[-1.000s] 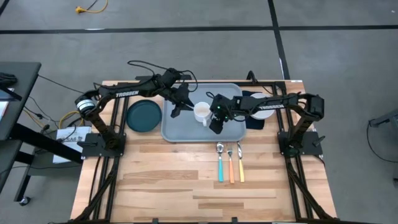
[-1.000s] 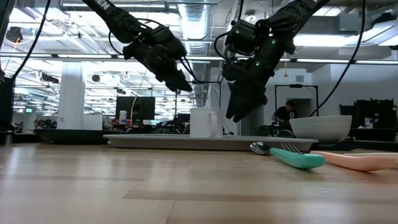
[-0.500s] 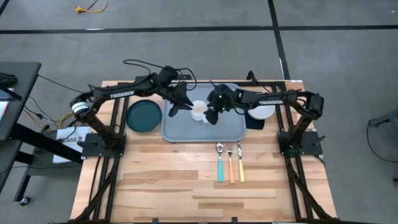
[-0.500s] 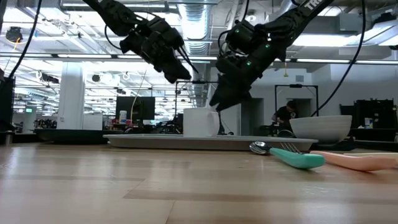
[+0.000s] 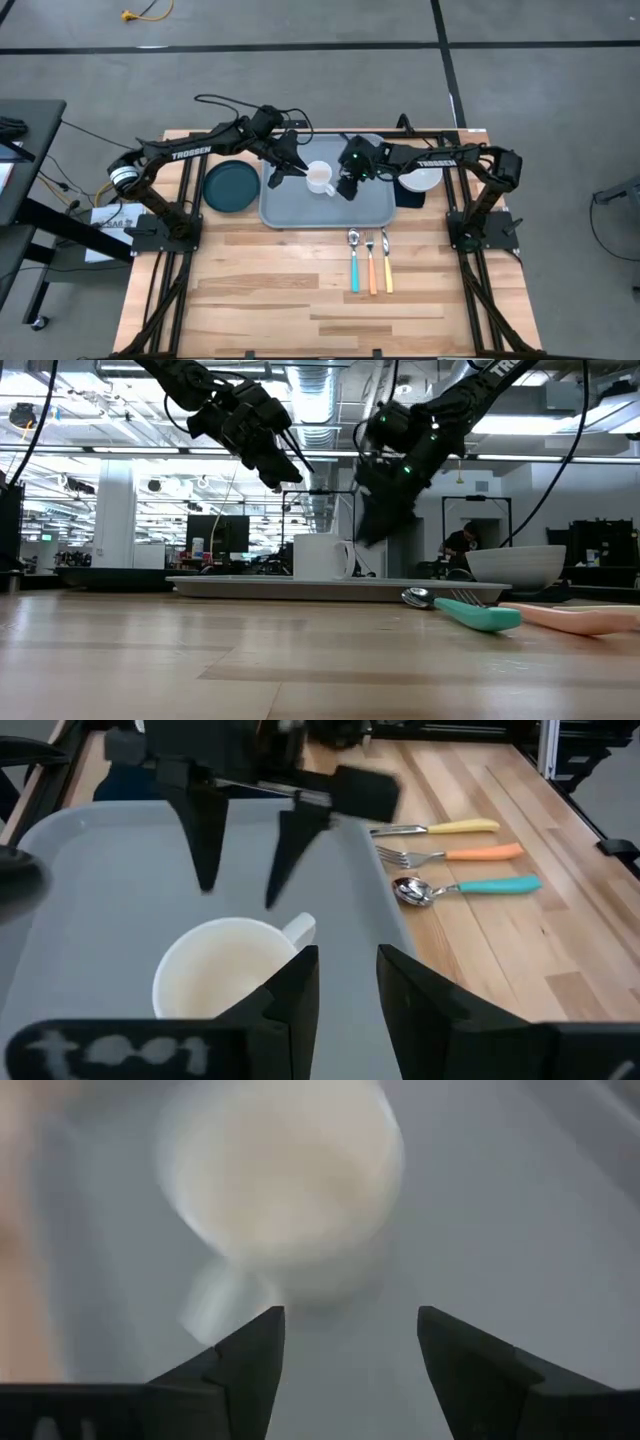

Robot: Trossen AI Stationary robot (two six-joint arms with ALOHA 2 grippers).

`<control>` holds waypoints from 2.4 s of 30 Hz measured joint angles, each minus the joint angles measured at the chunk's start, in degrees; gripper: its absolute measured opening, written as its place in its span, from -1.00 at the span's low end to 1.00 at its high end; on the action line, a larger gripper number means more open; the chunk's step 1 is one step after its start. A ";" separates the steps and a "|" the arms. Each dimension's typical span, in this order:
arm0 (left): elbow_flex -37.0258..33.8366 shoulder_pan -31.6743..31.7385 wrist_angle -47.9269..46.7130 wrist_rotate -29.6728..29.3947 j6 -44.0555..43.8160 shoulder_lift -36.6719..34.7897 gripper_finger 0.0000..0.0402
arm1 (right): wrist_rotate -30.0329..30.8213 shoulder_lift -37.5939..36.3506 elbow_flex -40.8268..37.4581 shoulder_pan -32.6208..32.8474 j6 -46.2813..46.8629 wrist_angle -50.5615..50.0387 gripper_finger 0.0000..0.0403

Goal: Set up tray
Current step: Put the white mug on the gray tray

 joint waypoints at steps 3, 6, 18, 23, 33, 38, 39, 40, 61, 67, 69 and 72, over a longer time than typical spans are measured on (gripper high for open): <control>0.00 0.01 -0.30 0.60 0.21 0.02 -0.54 | 5.19 0.16 -0.03 -0.04 0.07 -4.96 0.10; 0.00 -0.01 -0.36 1.45 0.45 0.04 -0.54 | 6.13 0.92 -0.09 -0.11 1.47 -4.17 0.10; -0.02 -0.01 -1.80 2.88 0.60 0.09 -0.54 | -0.75 12.98 7.52 2.81 -0.46 -1.79 0.10; -0.02 -0.01 -1.79 2.87 0.58 0.09 -0.54 | -0.80 13.66 12.52 3.98 -4.19 -1.94 0.10; -0.04 -0.01 -1.61 2.67 0.56 0.09 -0.54 | -2.10 13.68 16.93 3.52 -6.41 1.38 0.10; -0.04 -0.01 -1.61 2.62 0.56 0.09 -0.54 | -2.86 15.40 17.11 2.95 -6.12 6.23 0.10; -0.04 -0.01 -1.59 2.58 0.56 0.09 -0.54 | -3.60 15.76 16.90 2.56 -5.88 6.39 0.10; -0.04 0.01 -1.59 2.58 0.56 0.09 -0.54 | -4.26 16.22 16.76 2.22 -5.70 6.63 0.10; -2.10 -0.41 -4.99 1.76 -1.39 0.11 -0.54 | 2.70 18.06 22.31 2.21 -6.47 -3.43 0.04; -9.28 -1.69 -0.34 -5.67 -9.28 0.11 -0.54 | 8.54 15.24 22.16 1.74 -8.98 -12.14 0.04; -11.10 -2.76 1.36 -9.84 -12.07 -0.48 -0.54 | 8.69 14.81 22.18 1.66 -10.01 -13.28 0.03; -12.77 -5.29 3.01 -14.90 -13.44 -2.81 -0.54 | 8.77 14.09 22.16 1.10 -11.50 -14.55 0.02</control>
